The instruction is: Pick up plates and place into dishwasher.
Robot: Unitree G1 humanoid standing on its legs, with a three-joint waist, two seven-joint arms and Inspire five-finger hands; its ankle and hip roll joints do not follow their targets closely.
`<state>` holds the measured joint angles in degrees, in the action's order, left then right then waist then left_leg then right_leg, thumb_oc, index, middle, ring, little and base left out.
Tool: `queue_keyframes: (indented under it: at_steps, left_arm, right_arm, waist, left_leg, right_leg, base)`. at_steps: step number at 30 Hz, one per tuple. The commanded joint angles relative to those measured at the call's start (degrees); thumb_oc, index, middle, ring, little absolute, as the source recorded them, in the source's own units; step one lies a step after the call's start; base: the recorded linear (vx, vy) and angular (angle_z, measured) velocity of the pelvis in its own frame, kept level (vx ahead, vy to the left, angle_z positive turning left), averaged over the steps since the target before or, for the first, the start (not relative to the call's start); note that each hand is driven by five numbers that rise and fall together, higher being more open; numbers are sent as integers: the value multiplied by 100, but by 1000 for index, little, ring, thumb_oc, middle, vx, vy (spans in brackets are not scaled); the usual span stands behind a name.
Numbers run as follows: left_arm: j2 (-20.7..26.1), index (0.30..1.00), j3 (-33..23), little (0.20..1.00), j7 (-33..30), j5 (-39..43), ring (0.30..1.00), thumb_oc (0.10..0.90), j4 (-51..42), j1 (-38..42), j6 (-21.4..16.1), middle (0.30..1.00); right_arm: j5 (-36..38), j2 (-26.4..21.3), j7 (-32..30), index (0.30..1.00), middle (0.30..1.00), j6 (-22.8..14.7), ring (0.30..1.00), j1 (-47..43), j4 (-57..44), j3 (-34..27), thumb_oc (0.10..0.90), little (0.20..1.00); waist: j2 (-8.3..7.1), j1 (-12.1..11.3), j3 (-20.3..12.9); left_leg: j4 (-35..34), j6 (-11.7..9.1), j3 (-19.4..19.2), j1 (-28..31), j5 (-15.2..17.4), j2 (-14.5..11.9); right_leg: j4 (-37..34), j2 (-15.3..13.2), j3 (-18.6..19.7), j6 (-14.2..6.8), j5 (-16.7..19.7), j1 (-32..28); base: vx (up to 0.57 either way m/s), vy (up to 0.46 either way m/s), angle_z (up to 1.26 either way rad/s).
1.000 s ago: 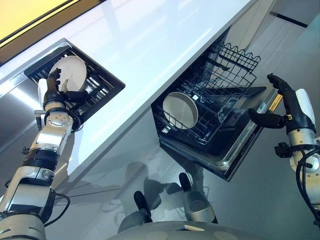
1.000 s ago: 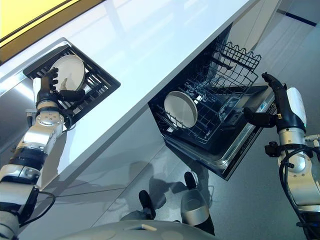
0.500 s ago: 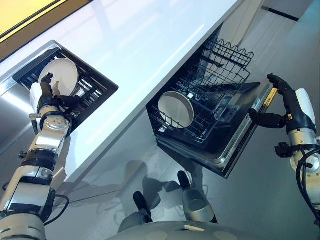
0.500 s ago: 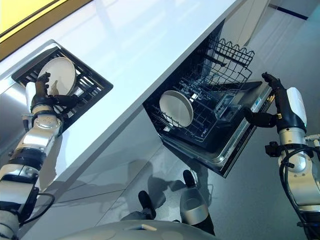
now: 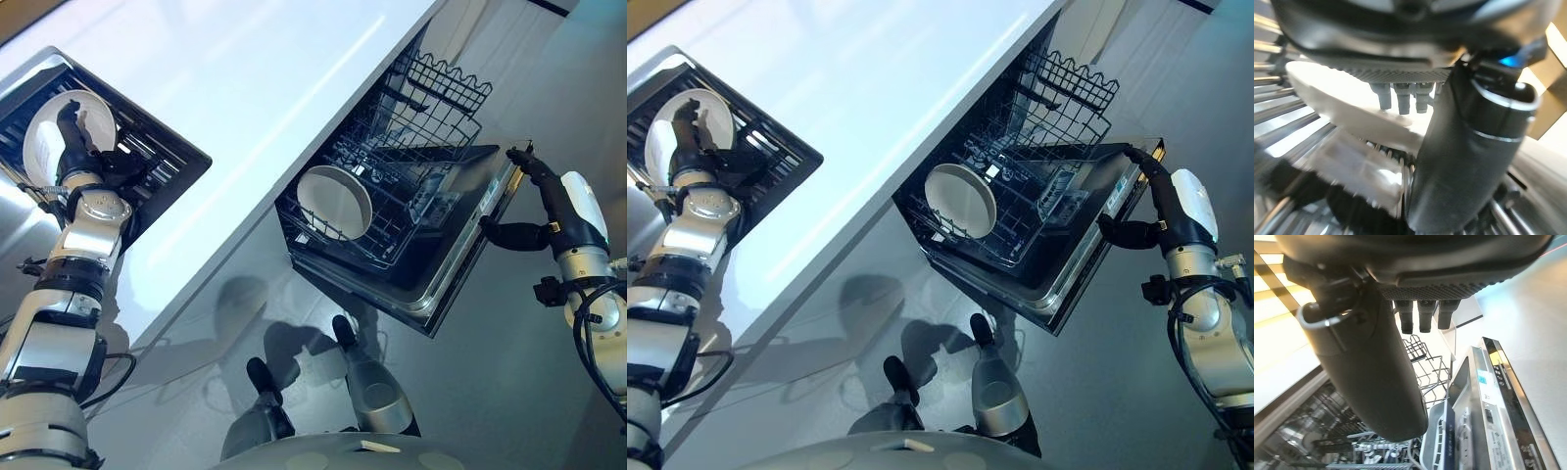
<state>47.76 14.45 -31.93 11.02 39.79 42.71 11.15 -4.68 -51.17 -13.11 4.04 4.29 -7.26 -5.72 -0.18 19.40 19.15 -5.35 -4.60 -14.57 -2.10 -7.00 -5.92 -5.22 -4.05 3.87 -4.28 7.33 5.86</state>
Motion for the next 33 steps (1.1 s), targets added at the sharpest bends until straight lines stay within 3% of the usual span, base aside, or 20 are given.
queue_keyframes:
  at_steps: [1,13,14,15,33]
  left_arm:
    - [629,900,81,900,-273,-198,900,800,314,1075,-113,900]
    - [680,900,105,900,-415,76,900,800,595,1337,102,900]
    - [670,566,92,510,-389,142,566,410,593,1319,113,566]
    - [666,300,82,200,-328,168,300,100,594,1312,87,300]
    - [912,300,81,200,47,-394,300,100,433,1119,-35,300]
  right_arm:
    - [-147,-557,-493,900,900,-204,900,-875,-308,-358,800,900]
    - [-186,-629,-643,900,900,-136,900,-1248,-263,-179,800,900]
    - [-190,-622,-658,900,900,-129,900,-1259,-266,-165,800,900]
    - [-193,-619,-669,900,900,-129,900,-1269,-264,-156,800,900]
    - [-197,-514,-582,900,900,-445,900,-866,-397,-390,800,900]
  waist:
    - [-195,63,73]
    - [-265,26,272]
    - [-263,19,273]
    - [-261,12,266]
    - [-32,23,-120]
  left_leg:
    - [35,-34,-94,146,235,-88]
    - [35,-47,-44,21,229,-70]
    - [35,-50,-39,24,229,-69]
    - [35,-53,-35,28,231,-67]
    - [35,-63,-62,317,303,-24]
  right_leg:
    - [404,158,-90,-214,-276,79]
    - [413,147,-162,-207,-245,211]
    - [410,145,-174,-205,-244,204]
    - [402,139,-190,-204,-246,191]
    - [327,117,-287,-177,-298,-143]
  base:
    - [-46,34,1]
    - [-26,15,0]
    - [0,0,0]
    - [0,0,0]
    - [0,-10,1]
